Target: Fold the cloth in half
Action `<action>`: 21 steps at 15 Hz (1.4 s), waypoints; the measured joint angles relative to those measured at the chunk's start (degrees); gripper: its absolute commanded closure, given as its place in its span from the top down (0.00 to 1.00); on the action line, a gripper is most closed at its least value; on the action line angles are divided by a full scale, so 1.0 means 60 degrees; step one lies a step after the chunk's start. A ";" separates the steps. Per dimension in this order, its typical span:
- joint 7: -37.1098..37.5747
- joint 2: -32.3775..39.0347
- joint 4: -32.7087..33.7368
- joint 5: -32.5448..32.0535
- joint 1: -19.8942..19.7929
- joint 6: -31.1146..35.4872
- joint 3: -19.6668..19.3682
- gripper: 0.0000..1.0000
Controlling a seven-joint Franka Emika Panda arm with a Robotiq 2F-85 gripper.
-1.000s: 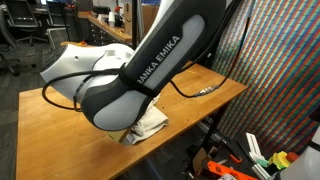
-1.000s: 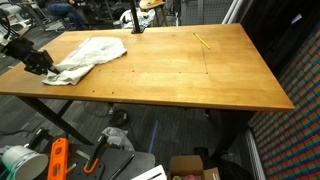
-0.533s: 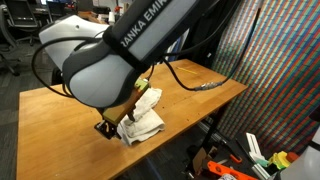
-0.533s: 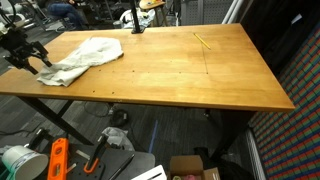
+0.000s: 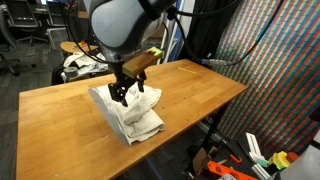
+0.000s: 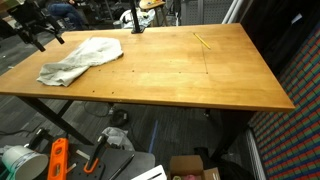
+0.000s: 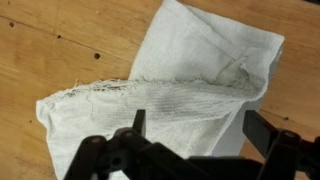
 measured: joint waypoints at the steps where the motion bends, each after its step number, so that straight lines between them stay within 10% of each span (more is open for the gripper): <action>1: -0.0628 0.0028 0.0057 0.0341 -0.0200 -0.0208 -0.0052 1.00; 7: -0.2453 0.0585 -0.0021 0.1082 -0.0877 -0.1267 -0.0273 1.00; 21: -0.2329 0.0814 -0.2060 0.1732 -0.1426 0.1928 -0.0732 1.00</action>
